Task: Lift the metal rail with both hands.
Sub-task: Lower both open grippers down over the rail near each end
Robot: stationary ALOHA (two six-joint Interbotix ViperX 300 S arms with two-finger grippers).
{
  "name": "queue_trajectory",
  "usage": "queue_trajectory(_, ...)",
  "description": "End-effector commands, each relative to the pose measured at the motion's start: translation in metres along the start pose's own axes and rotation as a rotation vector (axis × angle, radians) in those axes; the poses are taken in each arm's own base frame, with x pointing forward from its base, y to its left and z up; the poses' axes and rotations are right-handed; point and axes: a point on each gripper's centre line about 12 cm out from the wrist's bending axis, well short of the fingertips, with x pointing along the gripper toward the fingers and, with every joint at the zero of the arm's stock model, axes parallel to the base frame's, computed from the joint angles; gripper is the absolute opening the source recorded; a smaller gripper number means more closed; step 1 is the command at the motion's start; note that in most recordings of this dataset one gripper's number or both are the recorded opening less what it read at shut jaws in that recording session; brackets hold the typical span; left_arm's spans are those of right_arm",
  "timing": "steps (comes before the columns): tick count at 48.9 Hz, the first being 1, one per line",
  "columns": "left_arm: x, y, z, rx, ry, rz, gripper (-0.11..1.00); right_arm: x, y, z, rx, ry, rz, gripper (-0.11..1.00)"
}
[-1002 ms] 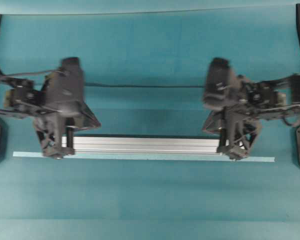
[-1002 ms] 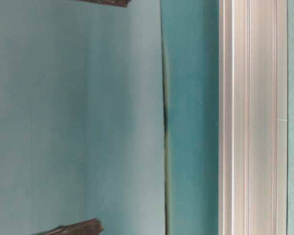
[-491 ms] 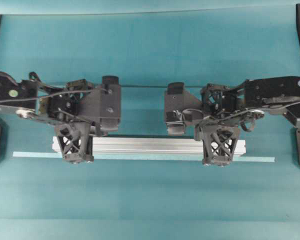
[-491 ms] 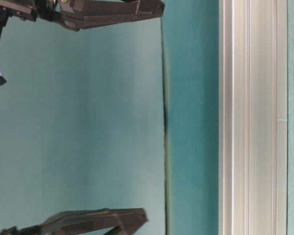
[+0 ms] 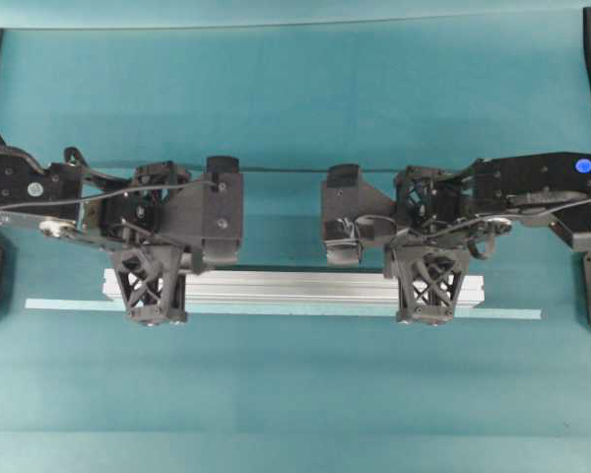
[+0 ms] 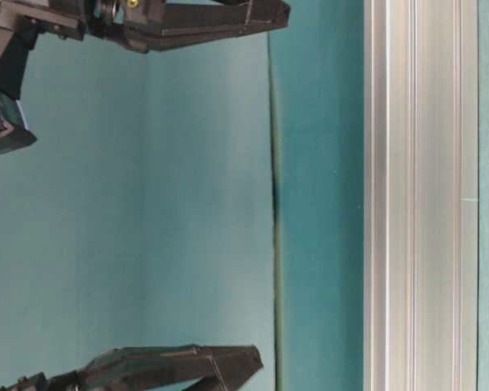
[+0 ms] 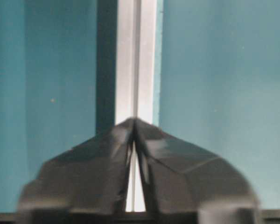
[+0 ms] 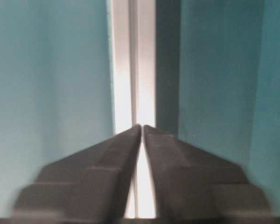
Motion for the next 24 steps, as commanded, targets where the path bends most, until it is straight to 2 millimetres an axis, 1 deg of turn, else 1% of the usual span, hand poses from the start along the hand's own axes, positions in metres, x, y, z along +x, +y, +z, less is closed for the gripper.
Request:
queue_trajectory(1,-0.002,-0.004,0.003,0.012,-0.031,-0.004,0.26,0.005,0.001,0.001,0.005,0.009,0.003,0.43)
queue_trajectory(5,0.002,-0.005,-0.003,0.016,-0.015,-0.006,0.50,0.009,0.004,0.001,-0.009,0.013,-0.002,0.68)
queue_trajectory(8,0.008,-0.005,-0.008,0.016,0.012,-0.006,0.69,0.011,0.004,0.001,-0.020,0.017,-0.009,0.83)
queue_trajectory(11,0.012,-0.005,-0.013,0.018,0.034,-0.006,0.85,0.013,0.004,0.001,-0.020,0.022,-0.009,0.93)
queue_trajectory(13,0.014,-0.006,-0.015,0.022,0.044,-0.007,0.93,0.013,0.004,0.002,-0.018,0.020,-0.009,0.96)
queue_trajectory(16,0.017,-0.007,-0.016,0.027,0.050,-0.008,0.99,0.014,0.005,0.002,-0.020,0.023,-0.008,0.96)
queue_trajectory(24,0.025,-0.007,-0.019,0.024,0.063,-0.007,0.99,0.019,0.009,-0.003,-0.012,0.039,-0.006,0.96)
